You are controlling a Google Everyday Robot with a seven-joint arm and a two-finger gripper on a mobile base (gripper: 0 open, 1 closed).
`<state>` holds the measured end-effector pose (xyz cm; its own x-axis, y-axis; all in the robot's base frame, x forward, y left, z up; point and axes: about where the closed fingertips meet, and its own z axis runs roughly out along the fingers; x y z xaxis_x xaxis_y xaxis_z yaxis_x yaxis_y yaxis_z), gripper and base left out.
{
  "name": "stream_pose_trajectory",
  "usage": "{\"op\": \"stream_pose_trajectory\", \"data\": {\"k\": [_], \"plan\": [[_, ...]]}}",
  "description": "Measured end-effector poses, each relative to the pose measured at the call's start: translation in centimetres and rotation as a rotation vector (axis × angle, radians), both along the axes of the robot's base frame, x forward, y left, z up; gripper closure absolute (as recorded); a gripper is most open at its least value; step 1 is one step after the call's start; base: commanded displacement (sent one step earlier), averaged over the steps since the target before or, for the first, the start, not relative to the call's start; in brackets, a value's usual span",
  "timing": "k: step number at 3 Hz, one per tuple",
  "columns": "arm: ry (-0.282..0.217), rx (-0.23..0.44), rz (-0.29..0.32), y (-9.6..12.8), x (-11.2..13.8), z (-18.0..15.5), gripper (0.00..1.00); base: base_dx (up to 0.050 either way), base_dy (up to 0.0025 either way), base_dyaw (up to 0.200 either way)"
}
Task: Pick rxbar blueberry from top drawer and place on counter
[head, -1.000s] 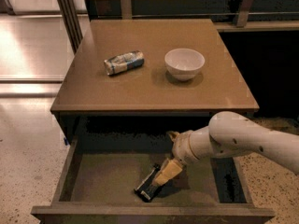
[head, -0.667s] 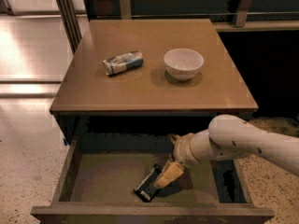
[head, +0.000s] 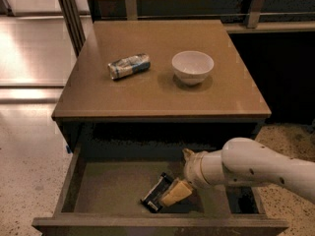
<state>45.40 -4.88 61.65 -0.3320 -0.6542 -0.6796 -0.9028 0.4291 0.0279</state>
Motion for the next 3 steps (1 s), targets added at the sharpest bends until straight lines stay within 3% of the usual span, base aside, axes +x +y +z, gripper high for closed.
{"op": "stream_pose_trajectory", "data": {"k": [1, 3], "plan": [[0.008, 0.018, -0.072, 1.40, -1.18, -1.87, 0.00, 0.000, 0.00000, 0.000], [0.006, 0.016, -0.088, 2.02, -1.78, -1.57, 0.00, 0.000, 0.00000, 0.000]]}}
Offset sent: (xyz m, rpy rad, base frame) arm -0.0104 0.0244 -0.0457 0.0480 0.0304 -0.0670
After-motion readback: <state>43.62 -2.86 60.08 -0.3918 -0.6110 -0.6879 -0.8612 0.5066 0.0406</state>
